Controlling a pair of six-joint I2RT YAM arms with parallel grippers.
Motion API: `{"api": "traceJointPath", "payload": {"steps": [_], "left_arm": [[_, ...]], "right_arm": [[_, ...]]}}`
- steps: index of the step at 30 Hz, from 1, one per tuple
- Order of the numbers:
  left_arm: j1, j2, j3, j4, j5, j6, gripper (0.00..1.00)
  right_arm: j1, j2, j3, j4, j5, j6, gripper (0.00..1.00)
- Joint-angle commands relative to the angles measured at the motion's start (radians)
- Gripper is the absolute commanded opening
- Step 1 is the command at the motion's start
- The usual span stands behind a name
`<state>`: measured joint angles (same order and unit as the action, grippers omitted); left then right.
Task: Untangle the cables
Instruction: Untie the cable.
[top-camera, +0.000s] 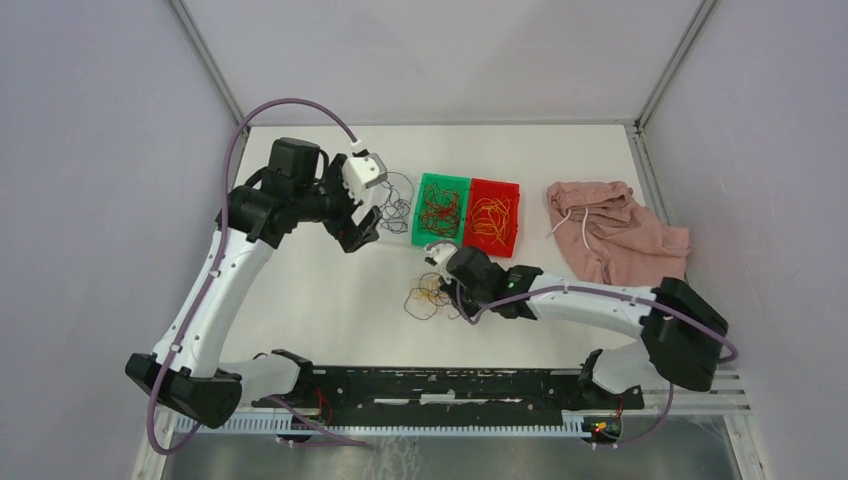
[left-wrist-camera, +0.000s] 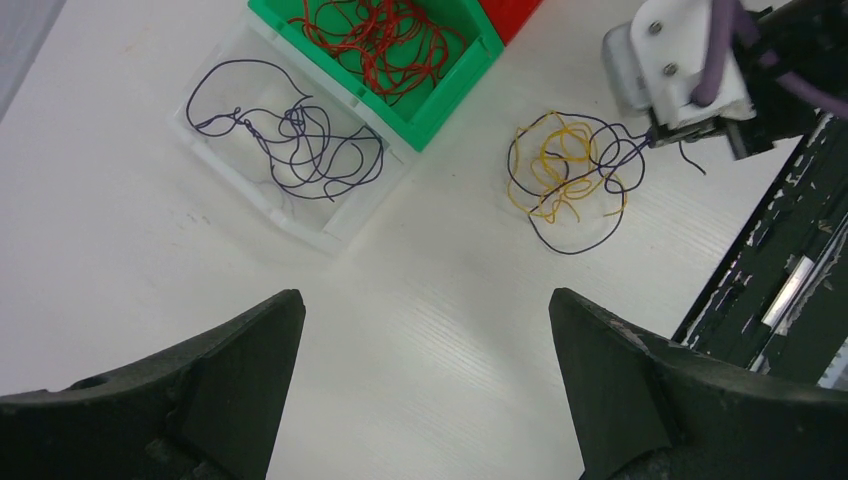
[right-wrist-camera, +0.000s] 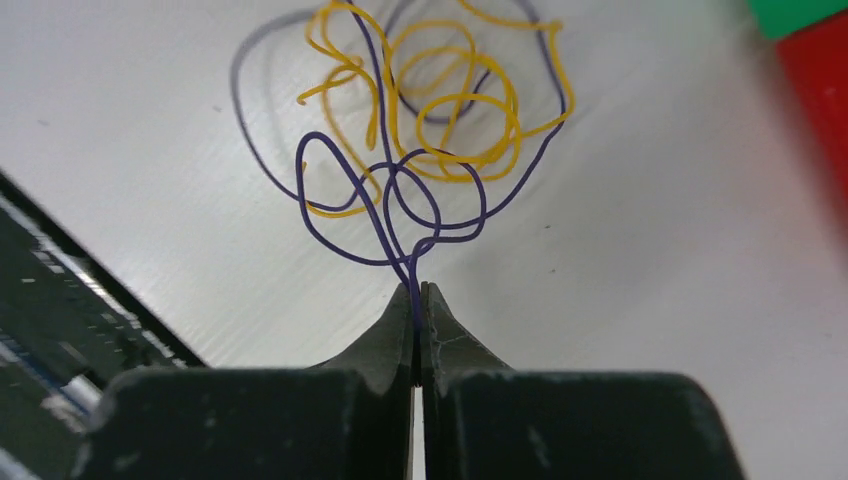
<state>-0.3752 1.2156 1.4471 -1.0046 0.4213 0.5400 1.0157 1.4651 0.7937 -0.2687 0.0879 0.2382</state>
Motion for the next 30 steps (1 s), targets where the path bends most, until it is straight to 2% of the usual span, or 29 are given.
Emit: {"api": "traceJointPath", "payload": {"steps": [1,6,11,15,24,27,30], "left_arm": [[0.005,-0.034,-0.012,0.037,0.053,0.021,0.99],[0.005,-0.067,-0.055,0.074,0.129,-0.010,0.99],[0.004,-0.121,-0.078,0.014,0.254,0.032,0.99],[0.004,-0.155,-0.076,-0.008,0.329,0.068,0.98],[0.003,-0.160,-0.146,0.009,0.479,0.077,0.73],[0.002,-0.150,-0.186,0.082,0.475,-0.043,0.57],[0.003,-0.177,-0.240,0.173,0.473,-0.132,0.53]], "right_arm": [[0.004,-0.192,0.116,-0.057,-0.048,0.034,0.00],[0.003,-0.265,0.232,-0.125,-0.171,0.051,0.00],[0.003,-0.227,0.384,-0.187,-0.245,0.046,0.01],[0.004,-0.200,0.416,-0.153,-0.280,0.042,0.01],[0.004,-0.141,0.453,-0.113,-0.342,0.063,0.00],[0.004,-0.151,0.437,-0.079,-0.319,0.083,0.00],[0.003,-0.160,0.411,-0.037,-0.316,0.110,0.00]]}}
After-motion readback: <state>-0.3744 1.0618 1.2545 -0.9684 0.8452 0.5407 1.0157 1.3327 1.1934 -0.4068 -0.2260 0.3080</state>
